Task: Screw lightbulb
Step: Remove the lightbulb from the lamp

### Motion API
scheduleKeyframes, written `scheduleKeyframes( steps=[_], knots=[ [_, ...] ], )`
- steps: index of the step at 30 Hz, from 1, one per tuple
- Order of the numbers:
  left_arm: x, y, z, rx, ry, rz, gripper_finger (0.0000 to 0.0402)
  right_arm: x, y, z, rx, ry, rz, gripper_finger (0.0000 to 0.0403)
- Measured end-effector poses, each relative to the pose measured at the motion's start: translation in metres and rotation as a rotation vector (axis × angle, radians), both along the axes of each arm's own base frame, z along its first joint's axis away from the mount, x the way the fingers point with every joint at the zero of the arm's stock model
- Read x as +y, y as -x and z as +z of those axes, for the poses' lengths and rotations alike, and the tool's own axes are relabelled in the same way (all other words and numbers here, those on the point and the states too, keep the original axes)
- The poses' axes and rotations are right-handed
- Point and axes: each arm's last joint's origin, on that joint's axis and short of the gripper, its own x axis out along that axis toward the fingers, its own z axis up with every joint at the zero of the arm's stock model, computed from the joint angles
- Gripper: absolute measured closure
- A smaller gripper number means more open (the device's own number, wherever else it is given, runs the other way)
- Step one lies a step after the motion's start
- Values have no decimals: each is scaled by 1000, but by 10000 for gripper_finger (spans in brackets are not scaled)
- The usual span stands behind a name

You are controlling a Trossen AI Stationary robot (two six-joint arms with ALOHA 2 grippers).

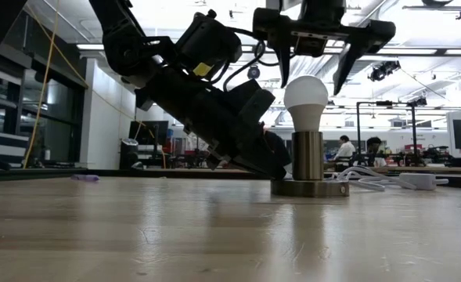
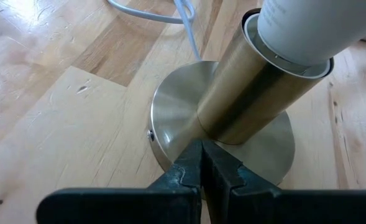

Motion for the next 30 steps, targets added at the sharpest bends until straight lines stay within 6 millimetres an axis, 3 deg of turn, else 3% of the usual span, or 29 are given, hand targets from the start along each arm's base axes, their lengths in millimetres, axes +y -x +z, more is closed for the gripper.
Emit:
scheduleKeyframes(
  steps=[21, 30],
  knots=[
    [-1, 0, 0, 1, 7, -12, 401, 0, -7, -14, 41, -18, 23, 86],
    [-1, 0, 0, 1, 7, -14, 401, 0, -7, -14, 41, -18, 27, 156]
  ],
)
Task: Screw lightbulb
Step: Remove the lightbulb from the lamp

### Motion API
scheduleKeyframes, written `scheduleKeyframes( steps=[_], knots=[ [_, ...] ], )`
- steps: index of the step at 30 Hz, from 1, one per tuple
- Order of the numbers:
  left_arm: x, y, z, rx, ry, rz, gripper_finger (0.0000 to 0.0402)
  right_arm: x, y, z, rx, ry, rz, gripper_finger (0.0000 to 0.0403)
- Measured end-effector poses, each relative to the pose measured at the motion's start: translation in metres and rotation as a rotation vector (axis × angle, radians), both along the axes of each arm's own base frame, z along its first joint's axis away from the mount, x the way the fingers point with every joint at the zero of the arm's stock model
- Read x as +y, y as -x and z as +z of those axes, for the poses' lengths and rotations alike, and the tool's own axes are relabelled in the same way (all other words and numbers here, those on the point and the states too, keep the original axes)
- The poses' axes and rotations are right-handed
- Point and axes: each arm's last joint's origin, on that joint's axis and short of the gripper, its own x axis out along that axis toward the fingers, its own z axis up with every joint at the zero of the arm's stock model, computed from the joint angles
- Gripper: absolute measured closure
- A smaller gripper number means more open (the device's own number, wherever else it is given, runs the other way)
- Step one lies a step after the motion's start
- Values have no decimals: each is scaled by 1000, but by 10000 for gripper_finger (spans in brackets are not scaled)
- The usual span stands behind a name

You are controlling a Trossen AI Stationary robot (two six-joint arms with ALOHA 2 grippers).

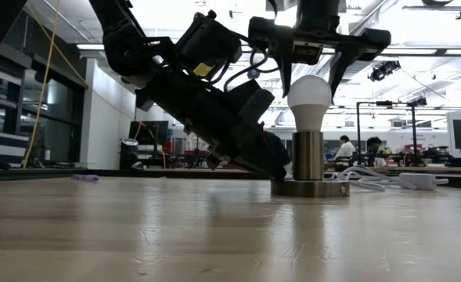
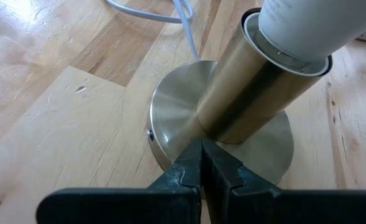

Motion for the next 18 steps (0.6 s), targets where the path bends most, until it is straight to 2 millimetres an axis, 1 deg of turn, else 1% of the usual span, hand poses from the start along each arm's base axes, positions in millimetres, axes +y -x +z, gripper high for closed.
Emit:
scheduleKeyframes(
  steps=[3, 9, 12, 18],
  knots=[
    [0, 0, 0, -1, 0, -1, 401, 0, 0, 0, -1, 2, 30, 167],
    [0, 0, 0, 0, 4, -6, 401, 1, 0, 0, -8, 3, 257, 170],
    [-1, 0, 0, 0, 5, -9, 401, 0, 1, 0, -15, 2, 418, 171],
    [-1, 0, 0, 1, 8, -12, 401, -2, 1, 0, -54, 18, 837, 172]
  ],
)
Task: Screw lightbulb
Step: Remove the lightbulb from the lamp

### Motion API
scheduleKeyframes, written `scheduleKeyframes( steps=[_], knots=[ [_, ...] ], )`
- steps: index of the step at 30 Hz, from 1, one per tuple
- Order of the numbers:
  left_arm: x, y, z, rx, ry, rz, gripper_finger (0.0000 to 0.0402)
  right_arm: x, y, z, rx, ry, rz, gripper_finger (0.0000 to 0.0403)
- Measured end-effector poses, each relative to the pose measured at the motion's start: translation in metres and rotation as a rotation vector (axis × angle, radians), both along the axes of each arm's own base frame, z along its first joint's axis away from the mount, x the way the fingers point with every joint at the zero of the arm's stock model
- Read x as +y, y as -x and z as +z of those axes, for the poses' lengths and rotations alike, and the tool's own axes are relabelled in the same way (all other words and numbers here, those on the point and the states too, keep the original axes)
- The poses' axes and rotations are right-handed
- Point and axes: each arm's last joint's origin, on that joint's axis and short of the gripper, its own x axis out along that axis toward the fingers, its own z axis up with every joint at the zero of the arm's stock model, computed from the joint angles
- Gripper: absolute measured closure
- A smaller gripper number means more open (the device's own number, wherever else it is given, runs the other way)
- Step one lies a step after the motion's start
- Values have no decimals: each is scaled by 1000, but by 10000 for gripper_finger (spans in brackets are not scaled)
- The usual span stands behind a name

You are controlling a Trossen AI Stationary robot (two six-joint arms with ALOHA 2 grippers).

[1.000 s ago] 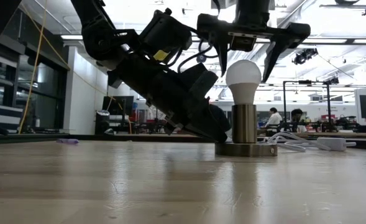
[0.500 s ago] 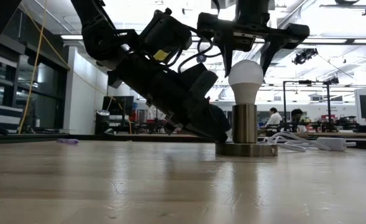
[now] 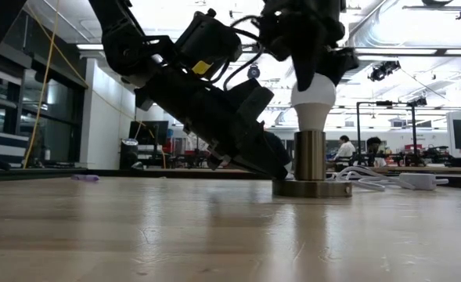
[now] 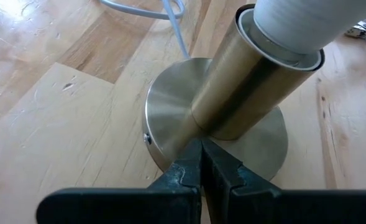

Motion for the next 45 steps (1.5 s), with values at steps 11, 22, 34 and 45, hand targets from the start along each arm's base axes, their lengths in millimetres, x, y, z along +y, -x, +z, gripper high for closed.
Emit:
scheduleKeyframes(
  steps=[11, 22, 34, 45],
  knots=[
    [0, 0, -1, 8, 3, -5, 401, 1, 0, 0, -99, 94, 772, 172],
    [0, 0, -1, 9, 11, -16, 401, 0, 1, 0, -124, 154, 1066, 170],
    [0, 0, -1, 9, 10, -15, 401, 0, 1, 3, -114, 165, 1036, 169],
    [0, 0, -1, 9, 10, -14, 401, 0, -1, 3, -127, 170, 990, 169]
  ],
)
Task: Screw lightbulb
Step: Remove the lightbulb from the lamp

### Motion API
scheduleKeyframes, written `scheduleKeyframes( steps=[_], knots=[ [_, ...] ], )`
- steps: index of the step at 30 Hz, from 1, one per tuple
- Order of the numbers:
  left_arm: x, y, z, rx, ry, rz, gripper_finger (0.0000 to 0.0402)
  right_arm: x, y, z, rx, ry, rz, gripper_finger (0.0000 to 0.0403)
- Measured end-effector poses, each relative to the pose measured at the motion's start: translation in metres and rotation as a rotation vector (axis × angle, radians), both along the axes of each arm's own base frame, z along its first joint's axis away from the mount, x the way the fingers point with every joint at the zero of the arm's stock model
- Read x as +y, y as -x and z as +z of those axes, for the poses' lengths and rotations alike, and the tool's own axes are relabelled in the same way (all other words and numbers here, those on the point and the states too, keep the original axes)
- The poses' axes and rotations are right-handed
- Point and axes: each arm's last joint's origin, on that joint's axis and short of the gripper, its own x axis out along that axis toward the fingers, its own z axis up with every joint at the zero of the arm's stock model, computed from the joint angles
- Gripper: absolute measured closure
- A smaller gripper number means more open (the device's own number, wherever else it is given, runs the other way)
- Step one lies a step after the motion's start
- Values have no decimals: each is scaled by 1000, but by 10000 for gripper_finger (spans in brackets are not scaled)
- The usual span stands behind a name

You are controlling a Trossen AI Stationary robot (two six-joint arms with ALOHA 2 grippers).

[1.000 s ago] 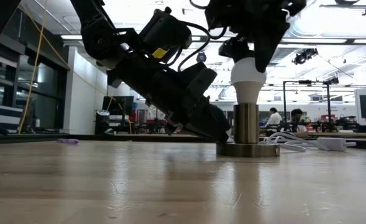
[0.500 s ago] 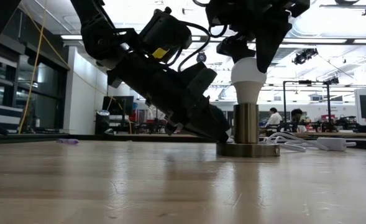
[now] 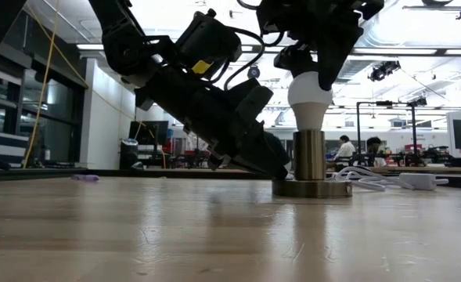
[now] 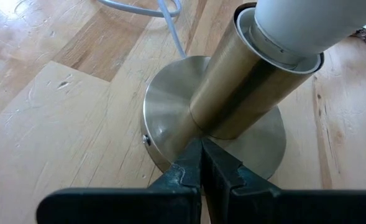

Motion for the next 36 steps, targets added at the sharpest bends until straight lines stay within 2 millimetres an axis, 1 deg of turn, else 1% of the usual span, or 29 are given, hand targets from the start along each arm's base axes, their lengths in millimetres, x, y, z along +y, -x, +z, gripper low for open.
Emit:
scheduleKeyframes(
  steps=[5, 7, 9, 15, 18, 24, 27, 29, 31, 34, 36],
  knots=[
    [0, 0, 0, -1, 0, 0, 401, 0, 0, 0, -5, 2, 3, 168],
    [0, 0, 0, -1, 0, 0, 401, 0, 0, 0, -5, 2, -2, 161],
    [0, 0, 0, -1, 1, 0, 401, 0, -1, 1, -6, 6, -5, 146],
    [0, 0, 0, -1, 1, 0, 401, -1, 3, 1, 24, 28, -9, 82],
    [0, 0, 0, -1, 1, 0, 402, -1, 6, 2, 52, 28, -26, 65],
    [0, 0, 0, -1, 1, 0, 402, -2, 13, 1, 119, 26, -6, 60],
    [0, 0, 0, 0, 1, -1, 401, -4, 14, 10, 136, 22, -38, 59],
    [0, 0, 0, -1, 1, -1, 401, -9, 13, 19, 120, 15, -118, 59],
    [0, 0, 0, 0, 2, 0, 402, -17, 15, 30, 108, 25, -266, 59],
    [0, 0, 0, 0, 3, -2, 401, -27, 22, 48, 55, 27, -638, 59],
    [0, 0, 0, 2, 5, -3, 401, -31, 25, 54, 39, -4, -900, 59]
  ],
)
